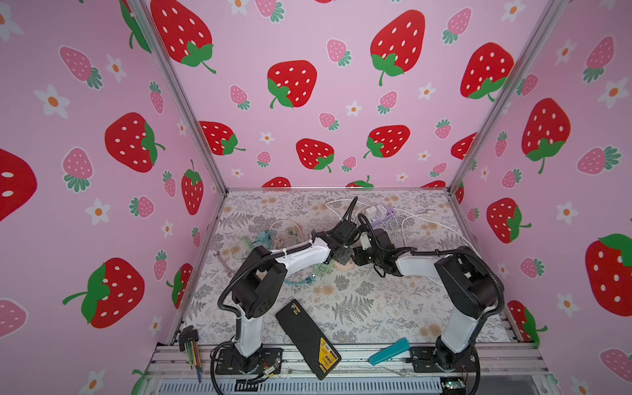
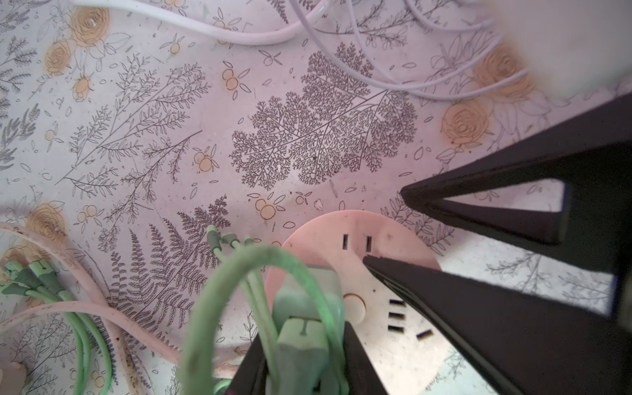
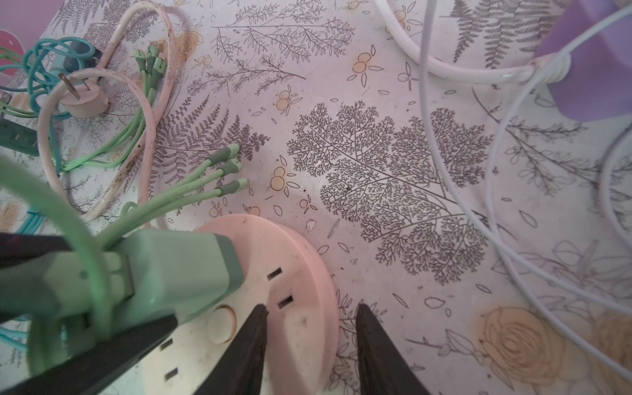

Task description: Pull the plug off the socket

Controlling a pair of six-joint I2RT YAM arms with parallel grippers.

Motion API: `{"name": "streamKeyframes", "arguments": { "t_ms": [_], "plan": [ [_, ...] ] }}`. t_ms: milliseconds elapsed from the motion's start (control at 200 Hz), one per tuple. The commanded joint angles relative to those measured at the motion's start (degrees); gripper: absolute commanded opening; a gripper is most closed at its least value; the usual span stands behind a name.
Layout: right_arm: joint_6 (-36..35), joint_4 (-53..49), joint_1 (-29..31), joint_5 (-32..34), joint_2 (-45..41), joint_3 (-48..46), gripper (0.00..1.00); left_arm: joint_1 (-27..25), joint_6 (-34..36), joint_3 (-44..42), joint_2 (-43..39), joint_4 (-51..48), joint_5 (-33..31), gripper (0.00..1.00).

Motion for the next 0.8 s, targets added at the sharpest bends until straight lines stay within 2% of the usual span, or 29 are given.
{"name": "streamKeyframes", "arguments": {
  "t_ms": [0,250,340,550,791],
  "plan": [
    [-1.25,-11.43,-0.27,1.51,4.13,-1.74,0.44,2.11,-1.03,2.19,1.01,-5.31,-1.22,0.10],
    [-1.65,-12.56,-0.27,1.03,5.46,-0.79,0.44,6.63,-5.54,1.98,-0.37,-3.51,14.64,0.10],
    [-1.87,-13.17,-0.27,0.81,6.05,-0.33,0.44,7.01,-6.31,3.11,-0.14,-4.79,16.92,0.10],
    [-1.96,-13.40,-0.27,0.54,6.44,-0.15,0.44,7.05,-6.23,2.99,-0.48,-5.96,13.04,0.10],
    [-2.04,-13.70,-0.27,0.28,6.99,0.09,0.44,5.44,-4.30,3.67,-0.14,-8.43,-0.87,0.10]
  ]
}}
